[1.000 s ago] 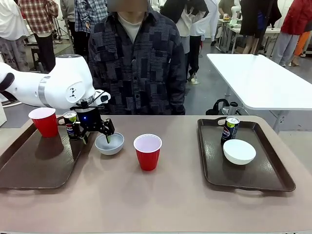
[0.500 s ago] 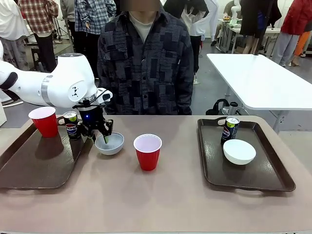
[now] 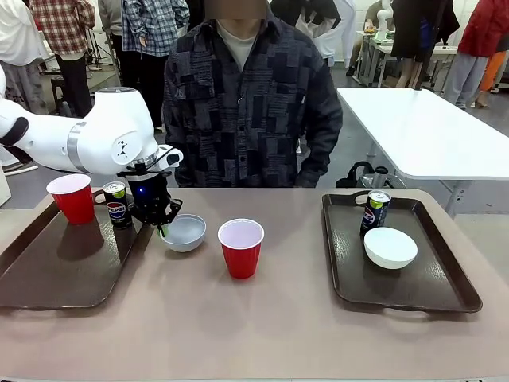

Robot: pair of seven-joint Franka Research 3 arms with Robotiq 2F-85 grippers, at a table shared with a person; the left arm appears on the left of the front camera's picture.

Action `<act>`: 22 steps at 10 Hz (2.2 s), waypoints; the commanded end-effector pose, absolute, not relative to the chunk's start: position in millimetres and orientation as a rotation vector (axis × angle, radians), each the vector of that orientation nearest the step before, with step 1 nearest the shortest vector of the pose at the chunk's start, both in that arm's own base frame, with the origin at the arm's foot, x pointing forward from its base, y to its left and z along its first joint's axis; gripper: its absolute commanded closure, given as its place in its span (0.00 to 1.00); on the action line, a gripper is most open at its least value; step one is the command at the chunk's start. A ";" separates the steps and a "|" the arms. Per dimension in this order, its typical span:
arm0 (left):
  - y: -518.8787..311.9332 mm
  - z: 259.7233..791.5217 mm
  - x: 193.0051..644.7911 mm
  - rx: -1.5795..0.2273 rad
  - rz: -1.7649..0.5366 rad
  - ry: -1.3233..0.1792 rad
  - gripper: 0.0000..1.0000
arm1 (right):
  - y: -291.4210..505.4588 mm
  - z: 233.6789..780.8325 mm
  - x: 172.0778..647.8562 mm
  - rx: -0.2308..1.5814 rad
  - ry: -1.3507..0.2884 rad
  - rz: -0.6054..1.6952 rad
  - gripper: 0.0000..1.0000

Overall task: Prepare tableware on both trays.
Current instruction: Pick up a Picnic Bowl from the table and place it on a Handle tray.

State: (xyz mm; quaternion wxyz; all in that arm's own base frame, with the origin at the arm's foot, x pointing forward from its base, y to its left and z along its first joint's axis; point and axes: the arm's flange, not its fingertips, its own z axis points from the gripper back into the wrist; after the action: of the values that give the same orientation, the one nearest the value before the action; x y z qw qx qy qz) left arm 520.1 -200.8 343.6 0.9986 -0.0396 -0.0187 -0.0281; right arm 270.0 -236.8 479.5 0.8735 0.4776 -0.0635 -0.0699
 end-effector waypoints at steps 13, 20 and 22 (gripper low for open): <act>-38.1 471.6 404.3 -0.174 -0.109 -0.028 1.00 | -235.2 477.9 267.1 1.005 -0.136 -0.144 0.04; 5.6 479.3 408.6 -0.200 -0.019 -0.041 1.00 | -235.2 477.9 267.1 1.005 -0.136 -0.144 0.04; 5.6 479.3 408.6 -0.200 -0.019 -0.041 1.00 | -235.2 477.9 267.1 1.005 -0.136 -0.144 0.04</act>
State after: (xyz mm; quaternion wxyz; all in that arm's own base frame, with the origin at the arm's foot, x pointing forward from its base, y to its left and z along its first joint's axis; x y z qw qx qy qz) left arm 409.3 5.7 479.5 0.9951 -0.0946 -0.0230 -0.0191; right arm 269.4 -237.3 479.2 0.8734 0.4775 -0.0635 -0.0713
